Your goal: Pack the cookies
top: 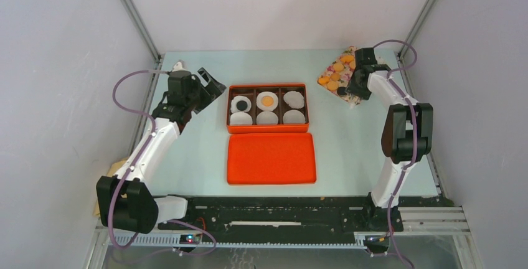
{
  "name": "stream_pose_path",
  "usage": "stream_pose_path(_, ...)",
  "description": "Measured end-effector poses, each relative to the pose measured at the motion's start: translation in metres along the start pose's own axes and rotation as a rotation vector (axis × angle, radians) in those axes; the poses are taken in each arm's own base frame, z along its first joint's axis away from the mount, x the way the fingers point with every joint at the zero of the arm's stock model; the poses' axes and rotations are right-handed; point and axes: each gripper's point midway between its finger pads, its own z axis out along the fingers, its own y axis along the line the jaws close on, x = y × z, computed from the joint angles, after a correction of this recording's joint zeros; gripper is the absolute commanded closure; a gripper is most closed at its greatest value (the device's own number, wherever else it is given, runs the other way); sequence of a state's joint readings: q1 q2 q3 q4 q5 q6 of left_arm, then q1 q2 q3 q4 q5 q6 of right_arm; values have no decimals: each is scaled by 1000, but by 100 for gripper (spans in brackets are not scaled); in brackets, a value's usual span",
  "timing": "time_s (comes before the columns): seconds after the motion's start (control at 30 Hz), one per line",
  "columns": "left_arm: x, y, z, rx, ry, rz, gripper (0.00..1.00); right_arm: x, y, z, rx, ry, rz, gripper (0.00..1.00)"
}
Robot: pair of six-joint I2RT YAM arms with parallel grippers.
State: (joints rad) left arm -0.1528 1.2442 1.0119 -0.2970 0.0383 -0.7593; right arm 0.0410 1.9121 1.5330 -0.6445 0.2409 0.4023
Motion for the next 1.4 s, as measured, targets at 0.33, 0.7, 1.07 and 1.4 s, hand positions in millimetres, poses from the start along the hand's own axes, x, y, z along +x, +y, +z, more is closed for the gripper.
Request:
stream_pose_path(0.33,0,0,0,2,0,0,10,-5,14,-10,-57,-20,-5,79)
stream_pose_path(0.7,0,1,0,-4,-4,-1,10,5,92,-114,-292,-157,-147,81)
stream_pose_path(1.07,0,2,-2,-7,-6,-1,10,94,141,-165,-449,-78,-375,81)
stream_pose_path(1.4,-2,1,-5,-4,-14,-1,10,126,136,-157,-429,-14,-431,79)
